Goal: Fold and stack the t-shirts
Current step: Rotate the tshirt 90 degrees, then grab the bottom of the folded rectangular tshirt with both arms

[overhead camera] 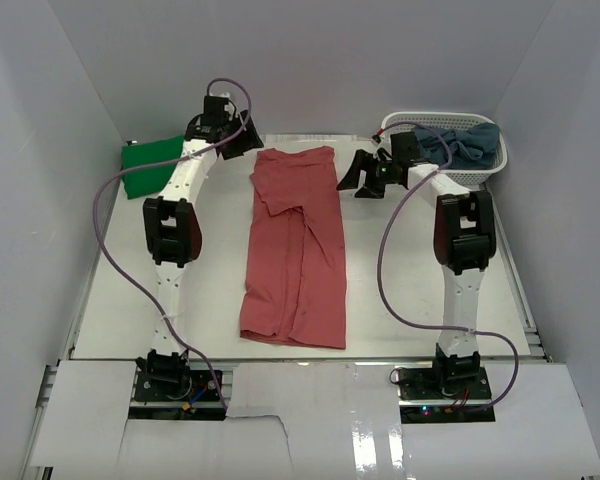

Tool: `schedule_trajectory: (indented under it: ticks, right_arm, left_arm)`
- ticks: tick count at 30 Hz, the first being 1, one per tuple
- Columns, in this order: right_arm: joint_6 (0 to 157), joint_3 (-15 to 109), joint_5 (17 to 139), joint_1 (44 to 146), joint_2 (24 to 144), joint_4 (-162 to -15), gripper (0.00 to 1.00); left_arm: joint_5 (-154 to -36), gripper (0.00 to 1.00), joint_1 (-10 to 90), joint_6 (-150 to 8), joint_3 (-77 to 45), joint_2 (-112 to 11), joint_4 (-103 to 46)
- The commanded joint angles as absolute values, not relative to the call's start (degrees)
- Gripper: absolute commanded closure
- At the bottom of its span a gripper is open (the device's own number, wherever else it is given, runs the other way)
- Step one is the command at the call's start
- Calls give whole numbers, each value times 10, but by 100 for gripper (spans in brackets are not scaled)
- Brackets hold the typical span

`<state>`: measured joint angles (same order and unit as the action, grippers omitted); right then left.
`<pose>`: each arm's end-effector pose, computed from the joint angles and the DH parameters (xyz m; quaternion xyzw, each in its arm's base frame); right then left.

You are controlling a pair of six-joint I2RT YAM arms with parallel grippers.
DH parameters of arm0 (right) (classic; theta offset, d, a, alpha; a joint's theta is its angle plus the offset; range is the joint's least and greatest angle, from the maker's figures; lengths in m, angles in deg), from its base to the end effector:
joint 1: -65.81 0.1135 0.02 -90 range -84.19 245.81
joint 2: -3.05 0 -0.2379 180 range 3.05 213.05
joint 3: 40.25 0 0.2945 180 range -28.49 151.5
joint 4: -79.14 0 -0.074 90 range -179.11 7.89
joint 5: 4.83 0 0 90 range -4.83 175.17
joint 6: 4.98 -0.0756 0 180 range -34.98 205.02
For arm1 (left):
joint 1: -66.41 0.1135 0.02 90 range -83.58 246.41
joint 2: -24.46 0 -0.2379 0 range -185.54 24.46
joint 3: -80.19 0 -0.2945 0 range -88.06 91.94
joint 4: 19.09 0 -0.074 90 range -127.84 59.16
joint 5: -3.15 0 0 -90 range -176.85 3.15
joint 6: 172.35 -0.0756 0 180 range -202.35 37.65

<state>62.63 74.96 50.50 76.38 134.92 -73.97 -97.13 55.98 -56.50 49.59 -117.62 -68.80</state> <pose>0.5422 0.1449 0.1124 -0.0265 0.8847 0.3694 0.2833 0.5969 -0.1236 0.1972 -0.0864 0.9079 -0.2031 0.3565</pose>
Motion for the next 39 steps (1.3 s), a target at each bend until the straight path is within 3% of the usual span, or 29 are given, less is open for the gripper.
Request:
schedule_trajectory:
  ticks: [1,7,11,14,22,30,39]
  right_arm:
    - [673,646,510,767,1211,-738,16]
    - [681,439,505,784,1034,-707,18]
    - [685,287,531,822,932,-693,18]
    - [674,187,530,855,872,-683,18]
    - [569,2,505,916,736,-724,18]
    - [468,-59,514,989,705,-786,17]
    - [400,-80,541,1062,730,-863,20]
  left_arm:
    - [-953,23,584,-581,452,-1106,-700]
    - [-972,25,584,-570,155,-890,-693]
    - [-998,27,582,-550,-119,-743,-682]
    - [-1011,26,575,-533,-241,-628,-680]
    - [-1063,26,553,-483,-401,-450,-732]
    - [-1050,26,465,-410,-504,-424,-700]
    - [-1040,26,451,-341,-566,-422,-664]
